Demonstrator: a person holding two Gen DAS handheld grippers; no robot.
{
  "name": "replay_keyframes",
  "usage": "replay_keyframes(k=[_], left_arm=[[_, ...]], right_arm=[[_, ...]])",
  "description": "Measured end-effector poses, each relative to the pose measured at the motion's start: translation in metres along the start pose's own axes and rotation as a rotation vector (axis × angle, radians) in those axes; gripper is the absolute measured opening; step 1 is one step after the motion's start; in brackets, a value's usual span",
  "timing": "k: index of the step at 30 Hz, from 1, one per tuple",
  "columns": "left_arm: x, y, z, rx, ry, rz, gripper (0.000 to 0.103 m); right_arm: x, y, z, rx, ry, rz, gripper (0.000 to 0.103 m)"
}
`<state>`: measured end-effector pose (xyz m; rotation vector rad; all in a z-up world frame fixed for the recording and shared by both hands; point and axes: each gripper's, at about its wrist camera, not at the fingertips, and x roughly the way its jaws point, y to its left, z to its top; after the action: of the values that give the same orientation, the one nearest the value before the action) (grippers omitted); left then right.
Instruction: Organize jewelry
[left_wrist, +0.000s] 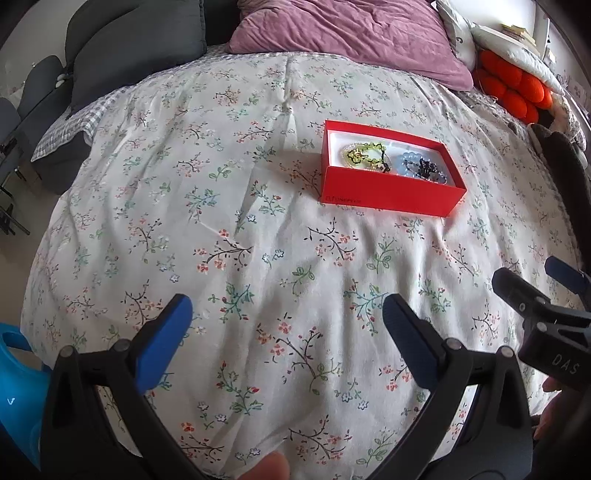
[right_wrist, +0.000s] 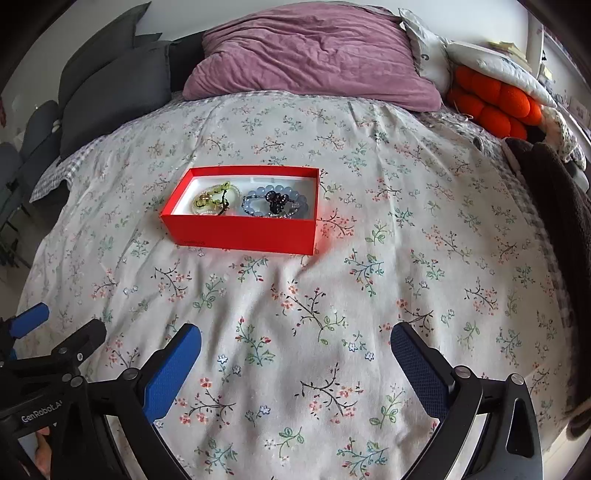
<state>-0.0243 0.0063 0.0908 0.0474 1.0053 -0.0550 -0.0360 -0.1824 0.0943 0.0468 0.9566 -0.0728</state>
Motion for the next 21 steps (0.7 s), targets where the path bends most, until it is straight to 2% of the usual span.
replay_keyframes(k=[21], left_arm=[[-0.0002,0.0011,0.0001,-0.001,0.001,0.002,0.102]], right_arm=[[0.0042,0.0028,-0.0024,-0.008,0.014,-0.005,0.103]])
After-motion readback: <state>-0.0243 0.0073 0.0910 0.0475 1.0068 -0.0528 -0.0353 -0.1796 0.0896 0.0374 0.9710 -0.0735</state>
